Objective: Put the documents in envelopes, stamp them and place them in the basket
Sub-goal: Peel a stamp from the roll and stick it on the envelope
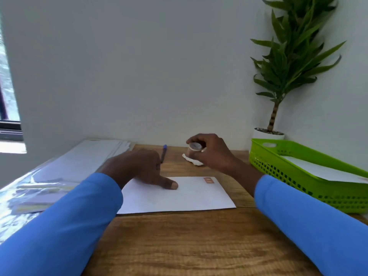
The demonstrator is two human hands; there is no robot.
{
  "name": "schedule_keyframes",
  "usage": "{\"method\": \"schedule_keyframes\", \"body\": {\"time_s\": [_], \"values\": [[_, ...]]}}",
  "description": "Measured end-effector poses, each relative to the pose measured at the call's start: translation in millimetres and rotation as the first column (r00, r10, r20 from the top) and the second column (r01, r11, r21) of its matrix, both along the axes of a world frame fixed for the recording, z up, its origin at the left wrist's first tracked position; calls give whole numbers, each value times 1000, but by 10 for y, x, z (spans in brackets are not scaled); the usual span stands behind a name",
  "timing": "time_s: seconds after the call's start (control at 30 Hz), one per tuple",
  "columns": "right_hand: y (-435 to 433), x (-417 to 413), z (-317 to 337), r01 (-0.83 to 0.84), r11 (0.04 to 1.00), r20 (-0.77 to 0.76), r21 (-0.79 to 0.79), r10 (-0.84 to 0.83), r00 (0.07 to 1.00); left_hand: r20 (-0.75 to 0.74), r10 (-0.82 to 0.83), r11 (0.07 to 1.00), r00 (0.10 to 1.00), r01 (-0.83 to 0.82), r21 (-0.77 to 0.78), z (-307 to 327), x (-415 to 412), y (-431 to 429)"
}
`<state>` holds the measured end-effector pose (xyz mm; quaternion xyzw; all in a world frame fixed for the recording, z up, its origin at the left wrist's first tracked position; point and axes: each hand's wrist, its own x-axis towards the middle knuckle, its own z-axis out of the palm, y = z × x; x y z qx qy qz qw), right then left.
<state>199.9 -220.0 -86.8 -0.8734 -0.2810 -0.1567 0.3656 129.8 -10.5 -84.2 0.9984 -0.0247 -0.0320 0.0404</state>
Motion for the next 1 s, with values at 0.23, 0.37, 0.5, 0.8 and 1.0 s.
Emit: {"method": "schedule_keyframes", "body": {"time_s": [0.23,0.37,0.5,0.8,1.0], "values": [[879,635,14,-4,997,-50,-79,0,999,-49,34,999,998,-34,-3,-55,48,56],[1179,746,-57,-74,993,-41,-94,70,997,-43,11,999,999,-12,-29,-105,109,71],[1337,810,-171,-110,964,-72,-242,95,993,-45,9,999,999,-11,-44,-150,160,108],[547,143,92,-43,957,-23,-287,38,999,-3,-22,1000,1000,22,-11,-51,13,40],[-211,-514,21,-182,783,-266,-595,22,964,11,6,998,1000,-6,55,-24,-24,-48]]}}
